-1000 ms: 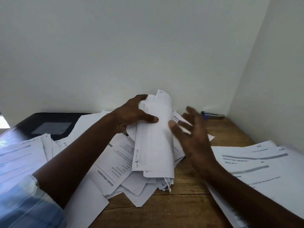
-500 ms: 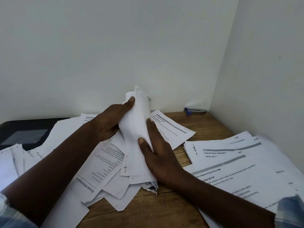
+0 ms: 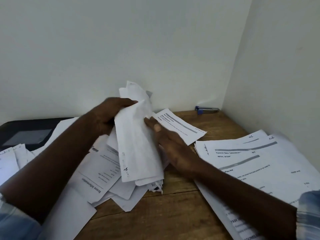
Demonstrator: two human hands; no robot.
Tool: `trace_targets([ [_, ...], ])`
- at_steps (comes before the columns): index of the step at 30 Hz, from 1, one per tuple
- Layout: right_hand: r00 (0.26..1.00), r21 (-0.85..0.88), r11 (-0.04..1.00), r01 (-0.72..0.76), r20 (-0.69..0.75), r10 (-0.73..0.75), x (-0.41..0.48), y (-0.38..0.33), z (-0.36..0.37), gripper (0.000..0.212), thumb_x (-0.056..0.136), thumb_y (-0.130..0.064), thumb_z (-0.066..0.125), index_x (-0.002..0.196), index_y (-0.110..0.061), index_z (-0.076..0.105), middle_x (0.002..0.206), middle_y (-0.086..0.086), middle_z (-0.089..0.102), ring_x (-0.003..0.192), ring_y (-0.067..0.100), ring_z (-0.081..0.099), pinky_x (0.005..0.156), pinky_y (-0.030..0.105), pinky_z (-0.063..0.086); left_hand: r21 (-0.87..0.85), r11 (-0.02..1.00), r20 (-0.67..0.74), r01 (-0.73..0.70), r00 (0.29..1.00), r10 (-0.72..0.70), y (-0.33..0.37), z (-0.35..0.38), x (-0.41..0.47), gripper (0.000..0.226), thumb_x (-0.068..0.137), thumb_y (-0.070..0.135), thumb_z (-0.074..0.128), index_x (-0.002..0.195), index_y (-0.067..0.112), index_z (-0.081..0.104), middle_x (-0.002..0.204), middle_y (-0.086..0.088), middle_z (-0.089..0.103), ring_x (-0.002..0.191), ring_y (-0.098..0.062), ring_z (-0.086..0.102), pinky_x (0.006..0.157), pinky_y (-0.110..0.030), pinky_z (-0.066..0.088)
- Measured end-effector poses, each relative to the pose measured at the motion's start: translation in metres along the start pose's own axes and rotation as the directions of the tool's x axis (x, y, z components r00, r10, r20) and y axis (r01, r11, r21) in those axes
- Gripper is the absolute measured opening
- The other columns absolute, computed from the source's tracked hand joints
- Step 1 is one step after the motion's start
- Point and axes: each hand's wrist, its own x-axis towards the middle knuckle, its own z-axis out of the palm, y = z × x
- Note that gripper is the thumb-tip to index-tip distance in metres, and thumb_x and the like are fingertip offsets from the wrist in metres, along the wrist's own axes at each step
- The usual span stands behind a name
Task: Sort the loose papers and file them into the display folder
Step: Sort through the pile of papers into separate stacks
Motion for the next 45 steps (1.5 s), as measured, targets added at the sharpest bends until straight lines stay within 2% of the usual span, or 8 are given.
trace_targets([
  [4,0.991,-0.086,0.995,0.050,-0.124,-0.060,0.011,-0.006,-0.031,0.034,0.101,-0.031,0.063,0.134,-0.025,0.067,0.135,-0.013,0.065,0.123,0.001,0.059,0.111,0.037,0.046,0.107,0.987,-0.022,-0.120,0.992,0.123,0.016,-0.026,-0.004,0.052,0.051,0.023,0.094,0.098,0.007,0.080,0.107,-0.017,0.077,0.078,-0.022,0.078,0.062,-0.031,0.061],
  [7,0.984,-0.414,0.907,0.079,0.175,-0.006,0.010,-0.011,-0.065,0.056,0.091,-0.020,0.077,0.143,-0.030,0.057,0.136,-0.028,0.053,0.122,-0.019,0.046,0.106,0.014,0.036,0.115,0.987,0.009,-0.117,0.993,0.116,0.022,-0.049,-0.008,0.079,0.013,0.033,0.103,0.086,0.011,0.084,0.097,-0.011,0.080,0.076,-0.020,0.078,0.061,-0.030,0.061],
  [12,0.898,-0.706,0.705,0.066,0.350,0.266,0.012,0.002,-0.086,0.068,0.085,-0.047,0.078,0.146,-0.046,0.048,0.158,-0.024,0.033,0.142,-0.006,0.025,0.114,0.019,0.019,0.071,0.996,-0.040,-0.051,0.998,0.054,0.022,-0.074,-0.006,0.092,0.032,0.024,0.099,0.119,0.007,0.075,0.121,-0.013,0.074,0.086,-0.021,0.076,0.068,-0.031,0.063],
  [21,0.867,-0.871,0.389,0.301,0.080,-0.492,0.025,0.032,-0.075,0.029,0.088,-0.048,0.064,0.101,-0.023,0.071,0.100,-0.002,0.060,0.096,0.022,0.057,0.080,0.044,0.047,0.053,0.997,-0.065,-0.063,0.996,0.067,0.016,-0.076,-0.004,0.074,0.043,0.027,0.097,0.112,0.009,0.079,0.118,-0.010,0.076,0.083,-0.018,0.076,0.067,-0.029,0.063],
  [25,0.846,-0.783,0.622,-0.024,-0.347,-0.405,0.023,0.023,-0.060,0.042,0.084,-0.068,0.068,0.085,-0.029,0.052,0.072,-0.017,0.053,0.068,0.004,0.050,0.059,0.031,0.038,0.053,0.996,-0.015,-0.077,0.997,0.078,0.015,-0.077,-0.004,0.079,0.020,0.034,0.103,0.094,0.013,0.083,0.103,-0.006,0.079,0.082,-0.017,0.077,0.066,-0.029,0.062],
  [29,0.969,-0.474,0.876,0.087,-0.166,-0.185,0.013,0.020,-0.044,0.046,0.094,-0.071,0.050,0.115,-0.033,0.066,0.109,-0.013,0.072,0.098,0.001,0.066,0.088,0.040,0.056,0.034,0.997,0.015,-0.062,0.998,0.062,0.013,-0.077,-0.002,0.081,0.032,0.030,0.101,0.107,0.011,0.080,0.108,-0.009,0.078,0.084,-0.019,0.078,0.066,-0.030,0.062],
  [34,0.972,-0.510,0.835,0.208,0.201,-0.119,-0.007,0.014,-0.015,0.073,0.099,-0.066,0.043,0.161,-0.036,0.020,0.166,-0.016,0.027,0.148,0.003,0.031,0.121,0.031,0.029,0.025,0.998,0.042,-0.063,0.997,0.062,0.011,-0.073,0.000,0.050,0.044,0.028,0.092,0.091,0.013,0.083,0.099,-0.006,0.079,0.077,-0.017,0.077,0.061,-0.028,0.061],
  [45,0.902,-0.241,0.955,0.171,-0.352,-0.251,0.001,0.004,-0.019,0.067,0.094,-0.072,0.043,0.149,-0.034,0.044,0.145,-0.020,0.047,0.132,-0.005,0.045,0.105,0.013,0.038,-0.038,0.999,-0.039,0.035,0.999,-0.036,0.006,-0.037,-0.008,0.023,0.084,0.015,0.067,0.101,0.006,0.081,0.106,-0.014,0.078,0.083,-0.026,0.078,0.069,-0.040,0.065],
])
